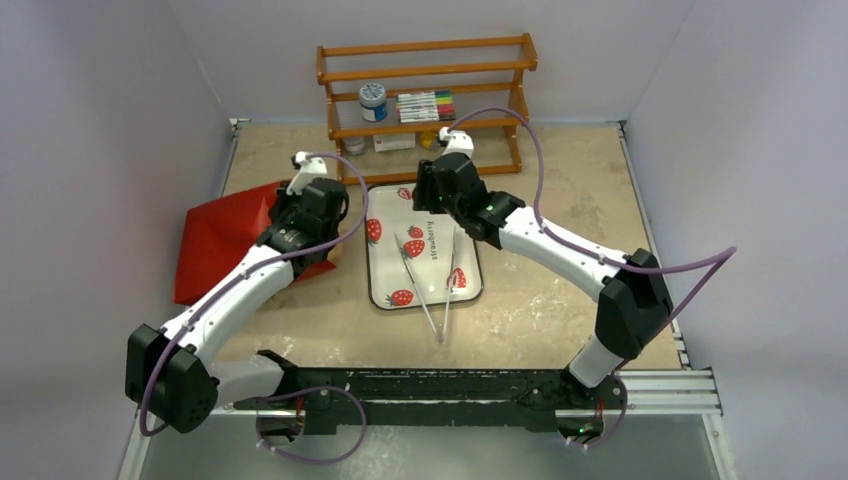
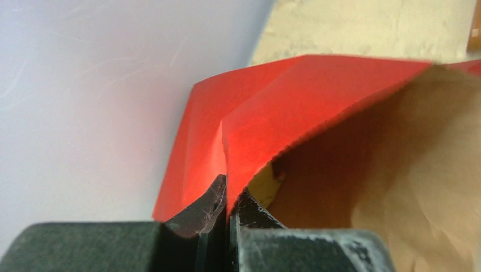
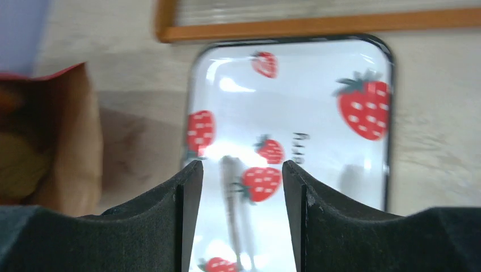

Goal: Take the fake bread out of the paper bag
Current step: Move the paper bag to the center of the board, then move the container to the center of the board.

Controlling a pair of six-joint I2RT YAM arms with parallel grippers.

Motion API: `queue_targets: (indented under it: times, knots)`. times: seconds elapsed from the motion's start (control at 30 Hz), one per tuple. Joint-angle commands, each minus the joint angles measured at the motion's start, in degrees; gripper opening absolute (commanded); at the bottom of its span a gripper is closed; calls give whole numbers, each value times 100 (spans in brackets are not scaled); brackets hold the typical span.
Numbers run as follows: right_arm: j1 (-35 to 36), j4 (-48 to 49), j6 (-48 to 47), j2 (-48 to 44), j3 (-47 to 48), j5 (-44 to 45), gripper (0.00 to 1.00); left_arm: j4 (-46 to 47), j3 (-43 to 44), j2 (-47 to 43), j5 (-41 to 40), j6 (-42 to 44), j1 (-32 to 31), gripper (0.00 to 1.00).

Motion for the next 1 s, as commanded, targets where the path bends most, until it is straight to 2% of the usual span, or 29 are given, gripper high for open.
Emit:
queue_targets:
  times: [0.0, 0.27, 0.5, 0.77, 0.97]
  knots:
    - [-500, 109, 162, 45, -410, 326, 57, -309, -293, -61, -4, -560, -242, 0]
    - [-1171, 98, 184, 519, -770, 343, 57, -557, -601, -376, 301, -1140, -325, 0]
    - [-1520, 262, 222, 920, -1186, 205, 56, -385, -920, -1005, 734, -1152, -360, 0]
    - [-1707, 655, 308, 1270, -1525, -41, 52, -36, -1248, -1713, 2167, -754, -387, 0]
    - [-1774, 969, 399, 1447, -1773, -330, 42, -56, -1184, -1628, 2923, -620, -417, 0]
